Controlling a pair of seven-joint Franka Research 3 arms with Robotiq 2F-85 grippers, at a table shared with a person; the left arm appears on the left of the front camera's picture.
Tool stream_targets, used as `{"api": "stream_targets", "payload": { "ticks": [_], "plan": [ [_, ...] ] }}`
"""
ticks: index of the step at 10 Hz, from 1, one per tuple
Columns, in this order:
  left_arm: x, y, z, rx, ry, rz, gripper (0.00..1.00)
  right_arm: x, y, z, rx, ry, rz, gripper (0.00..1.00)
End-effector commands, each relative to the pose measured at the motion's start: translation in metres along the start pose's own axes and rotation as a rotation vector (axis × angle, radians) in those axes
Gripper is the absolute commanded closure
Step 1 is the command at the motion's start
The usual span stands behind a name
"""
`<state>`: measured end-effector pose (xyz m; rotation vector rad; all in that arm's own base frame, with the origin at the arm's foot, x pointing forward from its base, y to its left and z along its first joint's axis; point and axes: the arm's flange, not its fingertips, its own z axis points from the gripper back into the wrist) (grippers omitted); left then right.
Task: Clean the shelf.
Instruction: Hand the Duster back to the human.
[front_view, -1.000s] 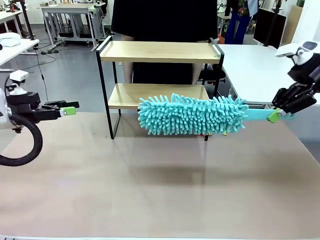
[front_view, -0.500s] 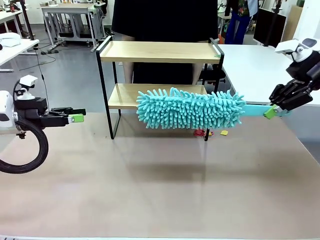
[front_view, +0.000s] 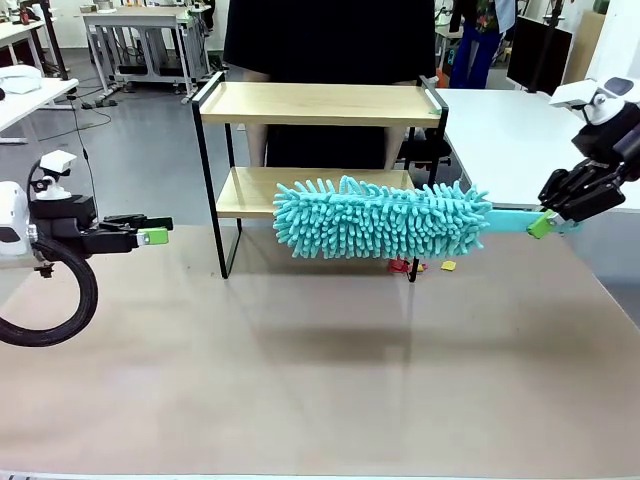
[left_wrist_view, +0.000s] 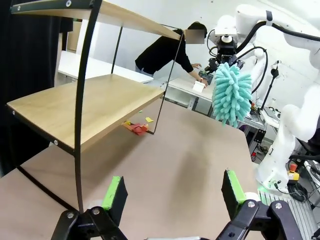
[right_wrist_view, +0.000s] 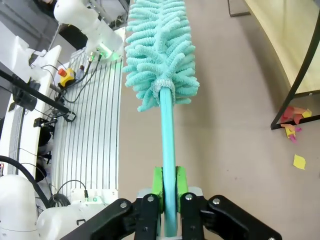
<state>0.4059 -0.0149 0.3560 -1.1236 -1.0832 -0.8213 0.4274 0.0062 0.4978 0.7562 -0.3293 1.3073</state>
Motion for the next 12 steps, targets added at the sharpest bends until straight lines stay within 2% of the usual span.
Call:
{"api": "stream_targets", "payload": {
  "ticks": [1, 4, 5, 7, 9, 12],
  "plan": [
    [0.003, -0.014, -0.019, -0.005, -0.042, -0.056, 0.0, -0.001, -0.004, -0.011, -0.043, -0.034, 0.07, 0.87],
    [-0.008, -0.038, -0.042, -0.068, -0.064, -0.103, 0.0, -0.004, -0.011, -0.016, -0.062, -0.058, 0.081, 0.87],
    [-0.008, -0.046, -0.049, -0.098, -0.078, -0.147, 0.0, -0.002, -0.006, -0.009, -0.035, -0.021, 0.031, 0.87],
    [-0.006, -0.048, -0.062, -0.104, -0.128, -0.258, 0.0, -0.002, -0.006, -0.009, -0.035, -0.021, 0.031, 0.87],
    [-0.003, -0.052, -0.077, -0.157, -0.139, -0.311, 0.0, -0.002, -0.006, -0.009, -0.035, -0.021, 0.031, 0.87],
    [0.003, -0.06, -0.107, -0.216, -0.134, -0.308, 0.0, -0.002, -0.006, -0.009, -0.035, -0.021, 0.031, 0.87]
  ]
}}
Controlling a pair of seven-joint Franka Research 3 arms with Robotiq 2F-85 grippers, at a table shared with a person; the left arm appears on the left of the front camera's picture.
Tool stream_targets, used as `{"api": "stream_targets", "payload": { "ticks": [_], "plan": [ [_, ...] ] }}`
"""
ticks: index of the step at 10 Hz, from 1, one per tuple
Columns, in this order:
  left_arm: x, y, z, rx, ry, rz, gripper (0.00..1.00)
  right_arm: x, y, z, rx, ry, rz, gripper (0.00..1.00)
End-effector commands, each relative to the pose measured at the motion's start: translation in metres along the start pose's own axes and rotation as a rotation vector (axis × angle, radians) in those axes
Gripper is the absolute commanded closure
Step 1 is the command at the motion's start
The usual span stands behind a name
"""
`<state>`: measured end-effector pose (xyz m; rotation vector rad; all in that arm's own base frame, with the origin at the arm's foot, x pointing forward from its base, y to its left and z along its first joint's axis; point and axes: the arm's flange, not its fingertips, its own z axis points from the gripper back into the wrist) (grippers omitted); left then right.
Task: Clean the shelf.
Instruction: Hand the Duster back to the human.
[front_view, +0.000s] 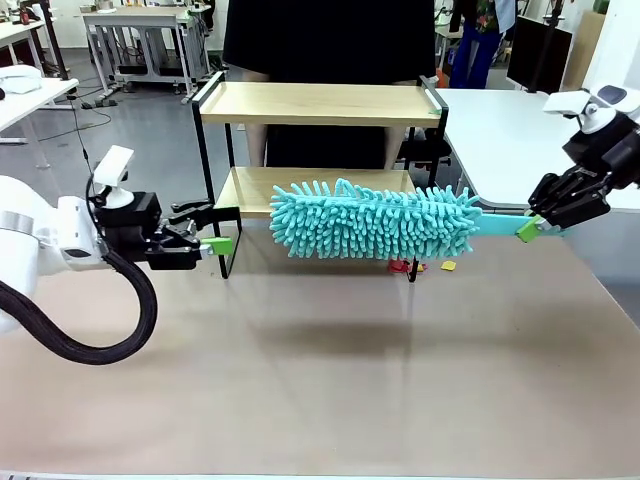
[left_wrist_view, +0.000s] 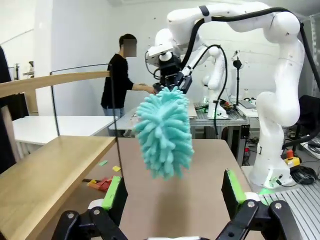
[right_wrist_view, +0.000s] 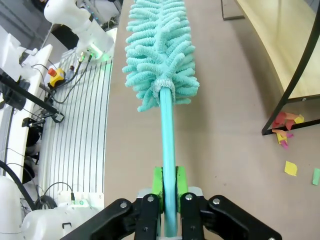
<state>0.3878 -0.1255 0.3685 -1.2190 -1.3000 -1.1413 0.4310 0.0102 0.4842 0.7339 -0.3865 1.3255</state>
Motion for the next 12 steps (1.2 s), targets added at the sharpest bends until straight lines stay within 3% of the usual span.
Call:
{"api": "stream_targets", "payload": {
  "ticks": [1, 12],
  "plan": [
    [0.0, -0.007, -0.018, -0.002, -0.009, 0.0, 0.0, 0.003, 0.001, 0.003, 0.004, 0.0, -0.006, 0.87],
    [0.012, 0.019, -0.11, -0.028, 0.063, 0.023, 0.0, 0.003, 0.001, 0.003, 0.004, 0.0, -0.006, 0.87]
  ]
}}
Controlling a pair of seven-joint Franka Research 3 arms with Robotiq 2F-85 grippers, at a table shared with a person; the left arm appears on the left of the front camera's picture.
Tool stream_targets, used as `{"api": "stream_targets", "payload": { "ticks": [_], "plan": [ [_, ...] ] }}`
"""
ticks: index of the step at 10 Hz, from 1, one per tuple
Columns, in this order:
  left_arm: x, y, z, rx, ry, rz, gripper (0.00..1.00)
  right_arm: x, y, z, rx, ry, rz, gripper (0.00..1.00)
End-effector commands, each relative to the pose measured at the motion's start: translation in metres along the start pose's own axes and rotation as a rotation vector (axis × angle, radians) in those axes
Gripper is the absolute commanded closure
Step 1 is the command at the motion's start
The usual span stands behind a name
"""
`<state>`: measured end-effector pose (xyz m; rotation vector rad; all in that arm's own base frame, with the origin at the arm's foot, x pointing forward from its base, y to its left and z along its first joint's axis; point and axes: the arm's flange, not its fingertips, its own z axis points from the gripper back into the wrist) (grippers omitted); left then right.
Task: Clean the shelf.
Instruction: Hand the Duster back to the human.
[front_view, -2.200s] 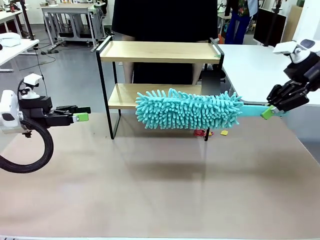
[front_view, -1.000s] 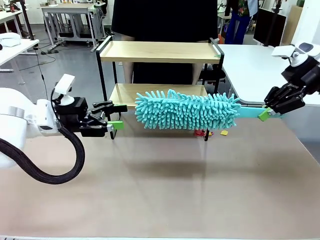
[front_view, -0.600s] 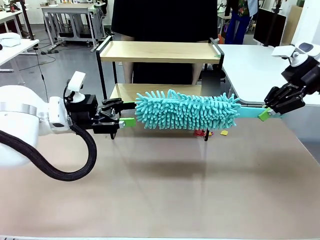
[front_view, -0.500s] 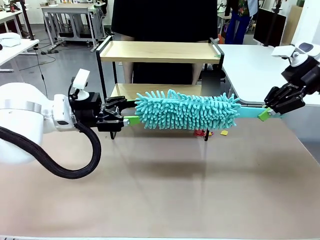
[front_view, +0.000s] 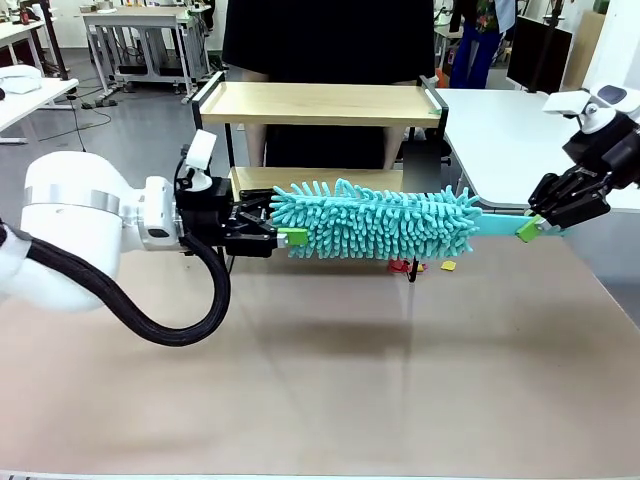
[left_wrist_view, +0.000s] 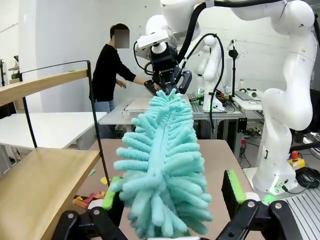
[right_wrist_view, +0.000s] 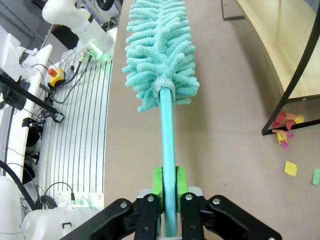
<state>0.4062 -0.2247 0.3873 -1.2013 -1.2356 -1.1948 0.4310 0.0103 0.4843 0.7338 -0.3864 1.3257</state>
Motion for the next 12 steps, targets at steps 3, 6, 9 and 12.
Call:
{"api": "stream_targets", "payload": {
  "ticks": [3, 6, 9, 12],
  "plan": [
    [-0.001, 0.015, -0.027, -0.001, 0.007, 0.056, 0.0, 0.003, 0.001, 0.003, 0.004, 0.0, -0.006, 0.87],
    [-0.005, 0.021, -0.038, -0.017, 0.028, 0.1, 0.0, 0.003, 0.001, 0.003, 0.004, 0.0, -0.006, 0.87],
    [-0.005, 0.02, -0.039, -0.027, 0.031, 0.09, 0.8, 0.003, 0.001, 0.003, 0.004, 0.0, -0.006, 0.87],
    [-0.005, 0.02, -0.038, -0.04, 0.031, 0.109, 1.0, 0.003, 0.001, 0.003, 0.004, 0.0, -0.006, 0.87]
  ]
}}
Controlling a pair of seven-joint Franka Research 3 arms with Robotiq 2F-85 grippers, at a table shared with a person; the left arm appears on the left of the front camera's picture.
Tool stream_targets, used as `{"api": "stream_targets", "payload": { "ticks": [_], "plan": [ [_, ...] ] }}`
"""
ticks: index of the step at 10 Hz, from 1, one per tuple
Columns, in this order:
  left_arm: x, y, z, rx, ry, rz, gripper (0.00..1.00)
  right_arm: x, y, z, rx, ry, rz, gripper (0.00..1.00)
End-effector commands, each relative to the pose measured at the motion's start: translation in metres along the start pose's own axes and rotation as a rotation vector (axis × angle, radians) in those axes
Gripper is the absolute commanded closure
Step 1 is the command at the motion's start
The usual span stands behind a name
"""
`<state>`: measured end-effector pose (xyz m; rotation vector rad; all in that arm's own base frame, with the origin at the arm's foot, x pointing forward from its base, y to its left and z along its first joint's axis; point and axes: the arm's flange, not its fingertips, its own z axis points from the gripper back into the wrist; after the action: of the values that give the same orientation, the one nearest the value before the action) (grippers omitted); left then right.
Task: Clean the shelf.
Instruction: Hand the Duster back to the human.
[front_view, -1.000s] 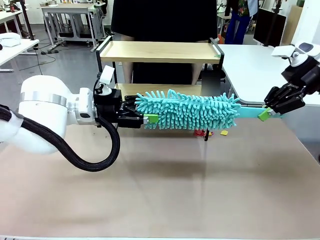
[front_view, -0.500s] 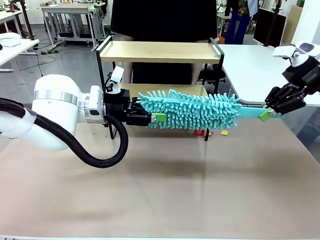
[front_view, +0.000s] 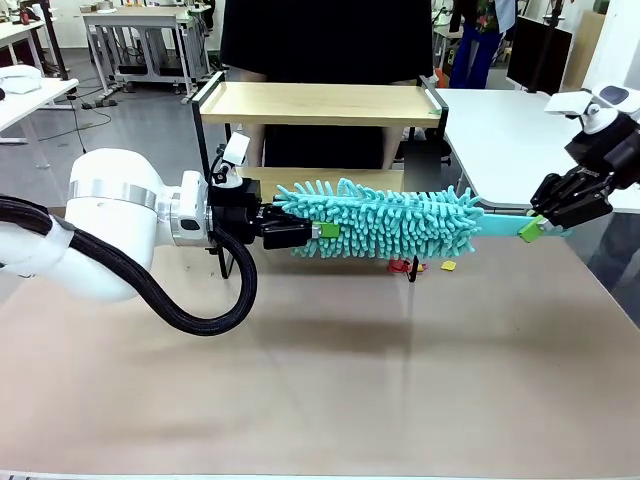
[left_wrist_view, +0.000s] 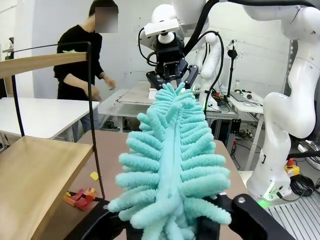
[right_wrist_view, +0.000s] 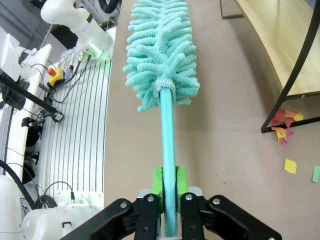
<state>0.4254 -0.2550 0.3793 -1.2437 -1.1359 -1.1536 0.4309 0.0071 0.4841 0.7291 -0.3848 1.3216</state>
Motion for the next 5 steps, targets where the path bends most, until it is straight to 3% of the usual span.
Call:
{"api": "stream_targets", "payload": {
  "ticks": [1, 2, 5],
  "plan": [
    [0.0044, -0.0006, -0.0057, -0.021, 0.007, 0.013, 0.94, 0.0053, 0.0016, 0.0009, 0.008, -0.003, -0.002, 0.87],
    [0.0049, -0.0018, -0.0042, -0.024, 0.005, 0.013, 1.0, 0.0053, 0.0016, 0.0009, 0.008, -0.003, -0.002, 0.87],
    [0.0047, -0.005, -0.0015, -0.037, 0.001, 0.017, 1.0, 0.0053, 0.0016, 0.0009, 0.008, -0.003, -0.002, 0.87]
  ]
}}
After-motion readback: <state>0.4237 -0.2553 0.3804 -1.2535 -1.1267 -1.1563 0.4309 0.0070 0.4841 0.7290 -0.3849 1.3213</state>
